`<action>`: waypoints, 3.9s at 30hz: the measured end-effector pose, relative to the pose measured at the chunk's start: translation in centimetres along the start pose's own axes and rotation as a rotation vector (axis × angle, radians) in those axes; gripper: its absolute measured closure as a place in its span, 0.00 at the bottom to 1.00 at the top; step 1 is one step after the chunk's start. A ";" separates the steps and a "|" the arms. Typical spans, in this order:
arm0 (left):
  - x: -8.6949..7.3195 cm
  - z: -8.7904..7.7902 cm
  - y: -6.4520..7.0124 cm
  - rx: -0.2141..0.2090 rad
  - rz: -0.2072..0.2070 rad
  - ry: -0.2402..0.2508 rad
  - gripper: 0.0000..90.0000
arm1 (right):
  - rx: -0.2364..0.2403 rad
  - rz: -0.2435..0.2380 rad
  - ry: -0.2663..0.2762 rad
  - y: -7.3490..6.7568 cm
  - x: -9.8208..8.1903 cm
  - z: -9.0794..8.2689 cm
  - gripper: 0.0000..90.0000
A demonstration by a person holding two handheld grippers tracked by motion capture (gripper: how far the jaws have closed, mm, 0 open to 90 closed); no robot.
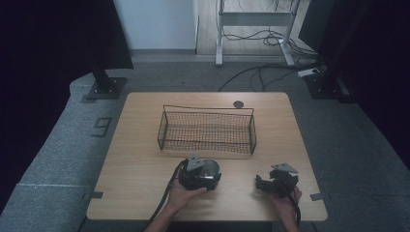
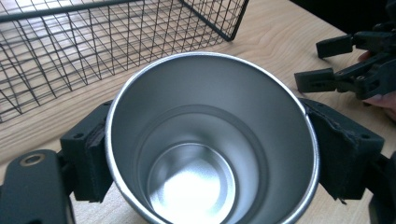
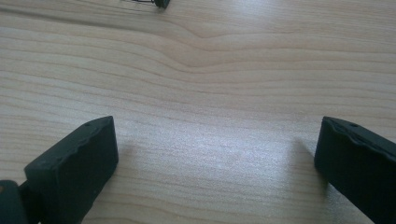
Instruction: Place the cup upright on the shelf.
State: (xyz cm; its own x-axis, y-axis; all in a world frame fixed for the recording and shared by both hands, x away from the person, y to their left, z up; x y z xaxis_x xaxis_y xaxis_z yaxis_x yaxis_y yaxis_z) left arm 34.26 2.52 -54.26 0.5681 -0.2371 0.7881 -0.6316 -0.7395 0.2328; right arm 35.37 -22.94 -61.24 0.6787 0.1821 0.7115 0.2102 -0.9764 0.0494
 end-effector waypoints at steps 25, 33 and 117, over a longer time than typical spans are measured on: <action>1.6 -2.5 -0.8 -0.018 -0.006 0.052 0.16 | 0.000 0.000 0.000 0.0 0.0 0.0 0.00; 2.2 -3.0 -1.0 -0.022 -0.006 0.064 0.16 | 0.000 0.000 0.000 0.0 0.0 0.0 0.00; 7.1 -5.7 -5.8 0.052 -0.065 0.099 0.16 | -0.002 0.002 0.000 0.1 0.0 0.0 0.00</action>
State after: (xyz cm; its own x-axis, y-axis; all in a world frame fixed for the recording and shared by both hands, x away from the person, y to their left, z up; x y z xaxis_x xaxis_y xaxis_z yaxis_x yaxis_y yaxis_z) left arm 39.00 8.75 -46.75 0.5502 -0.1260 0.8255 -0.5657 -0.7834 0.2575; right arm 35.39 -23.02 -61.24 0.6793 0.1798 0.7115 0.2071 -0.9771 0.0492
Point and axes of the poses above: each handheld gripper's, and its own axes: z roughly forward along the jaws, x roughly out of its top, y roughly to its right, the point moved 8 cm from there along z, roughly forward along the jaws, and after that the axes turned 5 degrees about -z, right-handed, at the moved point
